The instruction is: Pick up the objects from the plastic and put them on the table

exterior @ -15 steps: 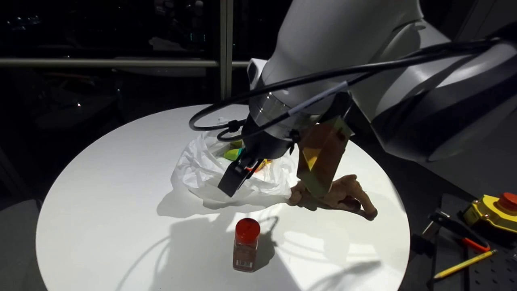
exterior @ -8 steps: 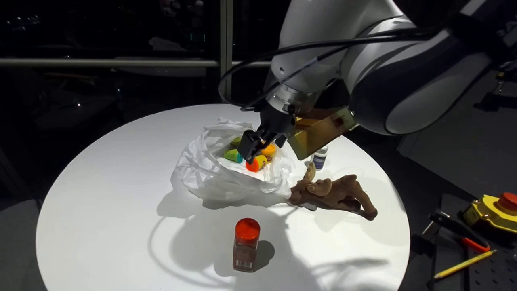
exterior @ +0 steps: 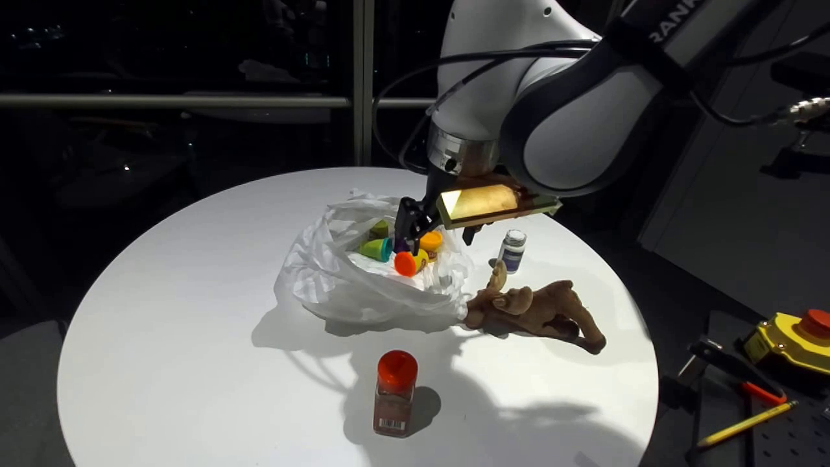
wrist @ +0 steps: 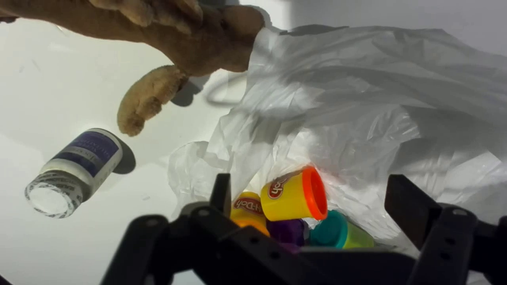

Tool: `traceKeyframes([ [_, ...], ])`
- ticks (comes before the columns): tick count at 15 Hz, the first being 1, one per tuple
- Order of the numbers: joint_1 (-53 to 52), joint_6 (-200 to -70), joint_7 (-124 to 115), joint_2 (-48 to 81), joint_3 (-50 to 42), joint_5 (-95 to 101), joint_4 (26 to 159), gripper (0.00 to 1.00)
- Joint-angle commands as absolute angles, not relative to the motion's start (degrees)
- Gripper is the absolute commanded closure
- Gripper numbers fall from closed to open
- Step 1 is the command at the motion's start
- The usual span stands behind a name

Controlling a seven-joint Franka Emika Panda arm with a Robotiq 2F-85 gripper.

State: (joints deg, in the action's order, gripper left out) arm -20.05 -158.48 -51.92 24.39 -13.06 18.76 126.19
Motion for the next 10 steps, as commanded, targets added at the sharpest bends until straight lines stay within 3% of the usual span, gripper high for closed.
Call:
traceKeyframes([
  [1,-19.43,-157.80,-51.89,24.41,-12.30,18.73,125.70,0.00],
  [10,-19.53,-161.39,-68.06,30.60,-15.04,15.31,120.47,0.00],
])
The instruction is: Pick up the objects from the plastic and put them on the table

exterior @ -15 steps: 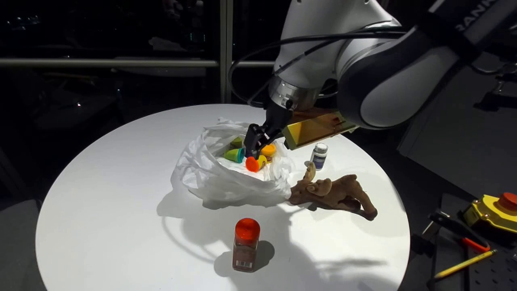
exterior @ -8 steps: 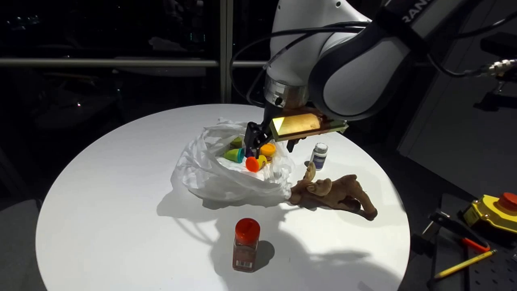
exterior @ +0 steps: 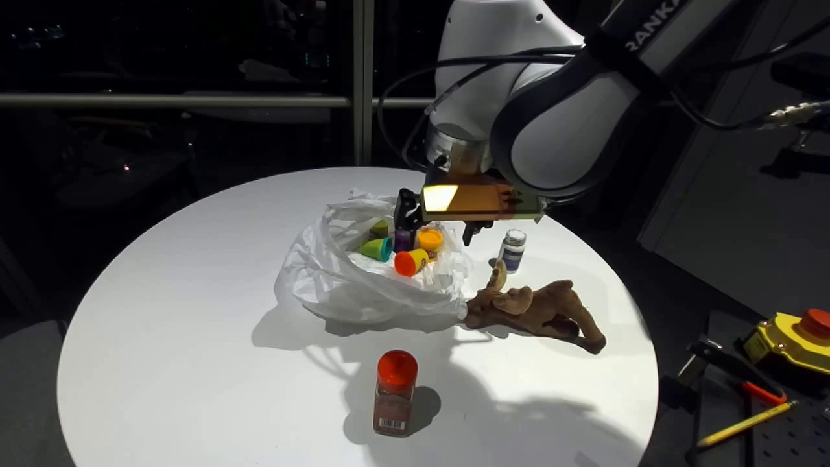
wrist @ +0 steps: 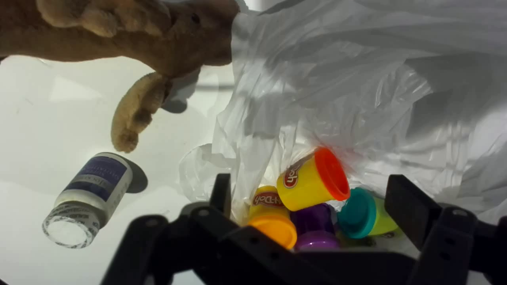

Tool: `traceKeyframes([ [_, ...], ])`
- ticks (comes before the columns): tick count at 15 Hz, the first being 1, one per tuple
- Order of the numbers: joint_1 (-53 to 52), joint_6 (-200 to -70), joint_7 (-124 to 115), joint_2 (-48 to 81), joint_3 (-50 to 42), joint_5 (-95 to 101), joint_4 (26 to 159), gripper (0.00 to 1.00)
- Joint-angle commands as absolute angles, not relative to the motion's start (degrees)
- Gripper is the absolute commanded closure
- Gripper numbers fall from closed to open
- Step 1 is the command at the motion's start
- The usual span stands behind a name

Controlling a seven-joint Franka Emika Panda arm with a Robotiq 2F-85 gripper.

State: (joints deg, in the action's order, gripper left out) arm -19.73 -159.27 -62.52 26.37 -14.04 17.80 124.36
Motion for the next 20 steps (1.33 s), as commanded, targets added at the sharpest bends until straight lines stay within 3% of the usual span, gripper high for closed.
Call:
traceKeyframes([
  [1,-19.48,-161.80,-69.90,31.95,-15.44,14.30,119.42,0.00],
  [15,-19.74,-162.94,-91.16,44.20,-18.38,1.89,107.66,0.00],
  [20,-16.60,-161.97,-90.13,45.61,-16.16,0.99,105.18,0.11],
])
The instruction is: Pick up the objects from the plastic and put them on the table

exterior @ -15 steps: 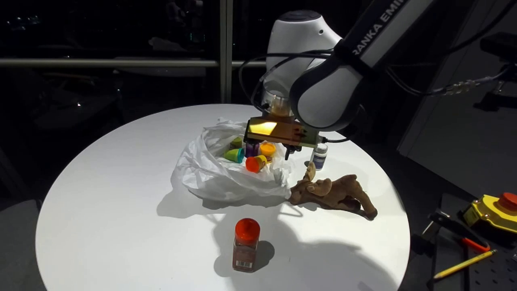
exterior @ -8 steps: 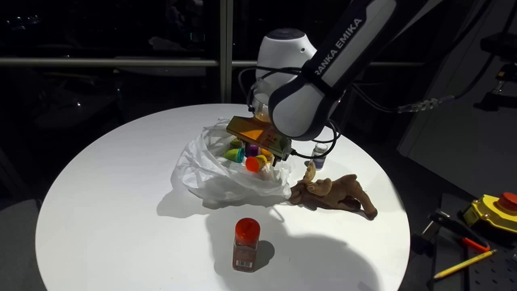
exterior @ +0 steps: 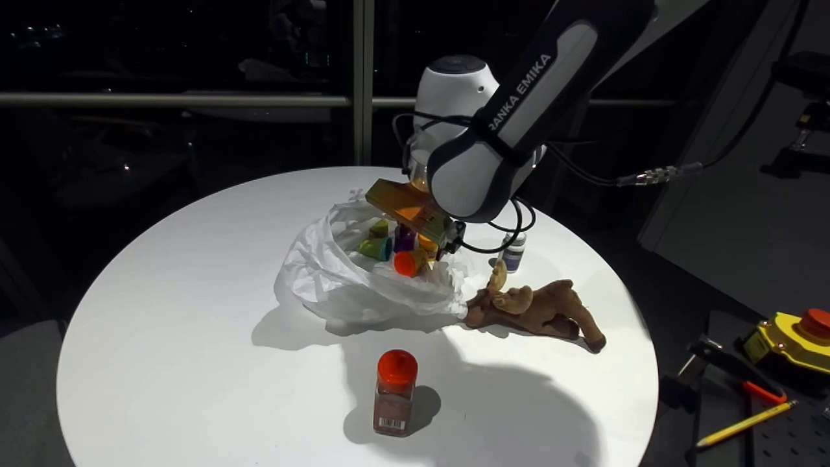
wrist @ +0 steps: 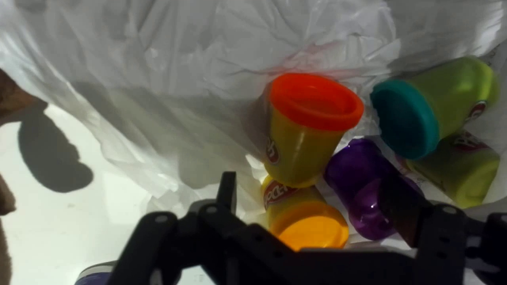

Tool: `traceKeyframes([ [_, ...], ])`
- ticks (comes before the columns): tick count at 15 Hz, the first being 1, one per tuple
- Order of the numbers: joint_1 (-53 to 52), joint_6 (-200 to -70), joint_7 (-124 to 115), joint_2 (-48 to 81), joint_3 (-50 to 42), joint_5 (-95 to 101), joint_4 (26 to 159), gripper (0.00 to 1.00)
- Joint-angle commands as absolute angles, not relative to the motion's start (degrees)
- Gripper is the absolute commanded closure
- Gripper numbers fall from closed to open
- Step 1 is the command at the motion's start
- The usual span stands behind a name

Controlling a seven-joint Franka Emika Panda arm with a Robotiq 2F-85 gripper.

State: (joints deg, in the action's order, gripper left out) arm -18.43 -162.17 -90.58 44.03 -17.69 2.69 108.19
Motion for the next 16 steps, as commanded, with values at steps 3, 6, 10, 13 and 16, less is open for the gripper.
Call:
traceKeyframes([
  [3,-15.11,-161.50,-89.18,45.65,-14.27,0.42,104.45,0.11],
  [6,-13.84,-161.17,-88.47,45.78,-12.40,-0.29,103.88,0.05],
  [10,-12.86,-160.57,-88.03,47.27,-10.65,-0.92,102.76,0.01],
  [13,-12.99,-160.12,-88.38,48.58,-10.53,-1.19,101.72,0.27],
  [16,-13.56,-160.96,-88.78,48.55,-11.10,-1.07,101.88,0.51],
])
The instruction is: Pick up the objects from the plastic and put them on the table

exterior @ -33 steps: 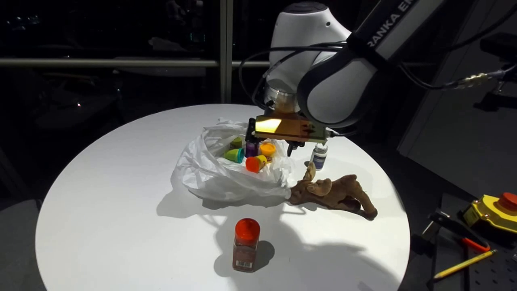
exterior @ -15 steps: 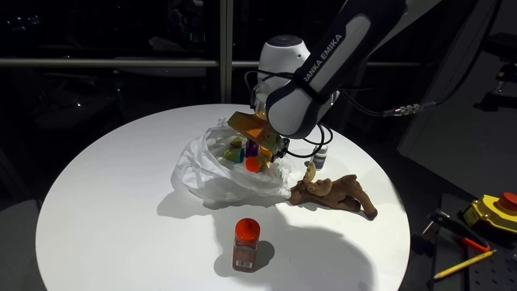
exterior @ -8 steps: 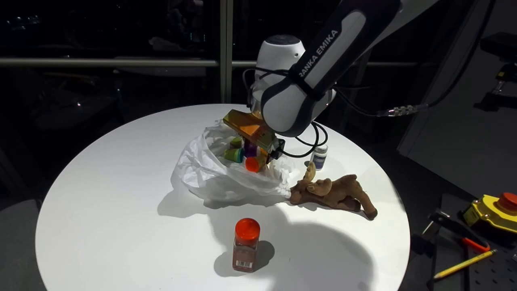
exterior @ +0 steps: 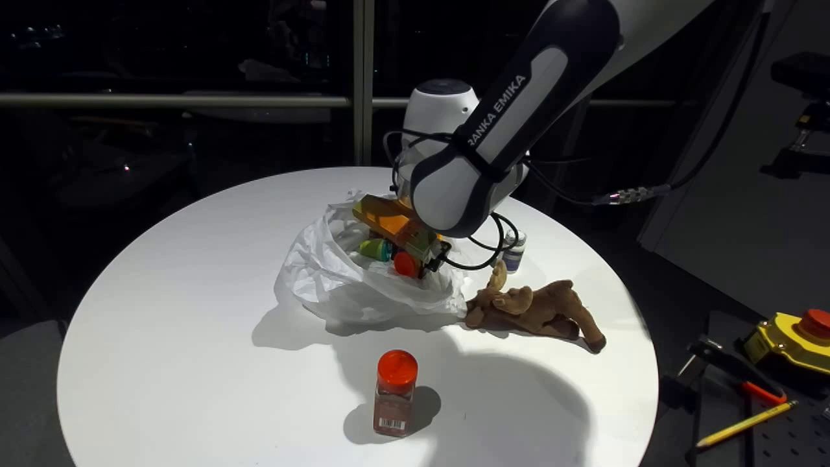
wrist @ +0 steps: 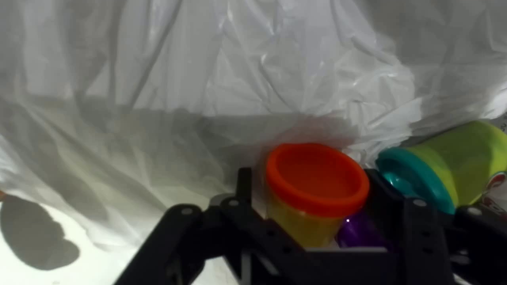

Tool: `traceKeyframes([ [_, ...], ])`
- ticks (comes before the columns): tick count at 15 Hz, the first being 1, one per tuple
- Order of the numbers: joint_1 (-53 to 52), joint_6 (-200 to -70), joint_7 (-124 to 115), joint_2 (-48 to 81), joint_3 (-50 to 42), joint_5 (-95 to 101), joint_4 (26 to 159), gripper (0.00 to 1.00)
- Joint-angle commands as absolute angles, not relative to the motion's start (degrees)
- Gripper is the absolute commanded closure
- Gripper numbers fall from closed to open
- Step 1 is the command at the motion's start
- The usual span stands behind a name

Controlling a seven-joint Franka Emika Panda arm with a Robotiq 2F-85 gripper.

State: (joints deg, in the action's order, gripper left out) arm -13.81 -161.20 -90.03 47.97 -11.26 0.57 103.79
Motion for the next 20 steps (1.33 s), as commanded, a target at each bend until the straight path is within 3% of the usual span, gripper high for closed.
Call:
traceKeyframes([
  [1,-13.57,-161.35,-88.72,48.07,-11.04,-1.11,102.42,0.60],
  [4,-14.14,-162.79,-88.66,46.45,-11.36,-0.76,104.55,0.77],
  [11,-17.42,-167.17,-87.09,37.13,-13.81,1.07,118.32,0.77],
  [20,-39.17,-167.61,-91.05,17.98,-31.32,21.69,143.27,0.77],
])
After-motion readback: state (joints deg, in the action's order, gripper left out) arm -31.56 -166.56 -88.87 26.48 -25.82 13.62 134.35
